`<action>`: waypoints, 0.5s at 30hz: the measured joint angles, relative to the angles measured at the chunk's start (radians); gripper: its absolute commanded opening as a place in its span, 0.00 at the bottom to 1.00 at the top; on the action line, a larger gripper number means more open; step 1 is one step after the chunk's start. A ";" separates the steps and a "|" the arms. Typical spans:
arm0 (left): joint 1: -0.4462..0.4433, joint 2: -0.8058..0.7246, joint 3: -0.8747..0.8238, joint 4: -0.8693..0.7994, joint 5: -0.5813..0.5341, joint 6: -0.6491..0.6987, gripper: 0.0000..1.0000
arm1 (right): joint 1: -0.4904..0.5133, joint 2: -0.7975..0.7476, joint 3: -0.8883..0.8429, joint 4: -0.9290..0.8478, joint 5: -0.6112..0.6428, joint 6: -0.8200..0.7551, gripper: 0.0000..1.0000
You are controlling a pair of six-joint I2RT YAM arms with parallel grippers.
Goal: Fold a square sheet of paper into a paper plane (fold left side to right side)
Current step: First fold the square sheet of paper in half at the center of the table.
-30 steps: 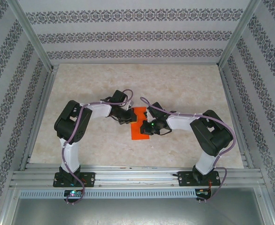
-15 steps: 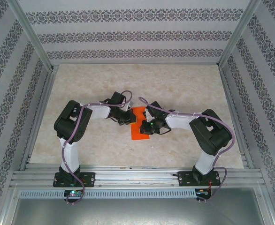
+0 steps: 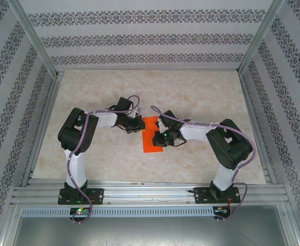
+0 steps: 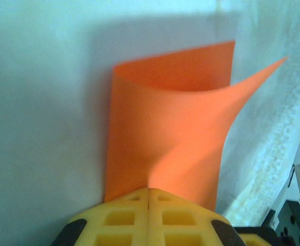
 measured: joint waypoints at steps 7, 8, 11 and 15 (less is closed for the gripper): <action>0.029 0.057 0.092 -0.016 -0.015 0.006 0.00 | 0.000 0.003 0.003 0.021 0.019 0.000 0.00; 0.030 0.062 0.103 -0.020 -0.020 0.008 0.00 | 0.000 0.003 0.003 0.023 0.022 0.000 0.00; 0.035 0.080 0.139 -0.030 -0.045 0.021 0.00 | 0.000 0.003 0.003 0.025 0.026 0.000 0.00; 0.040 0.100 0.173 -0.039 -0.053 0.026 0.00 | 0.000 0.003 0.003 0.030 0.033 0.000 0.00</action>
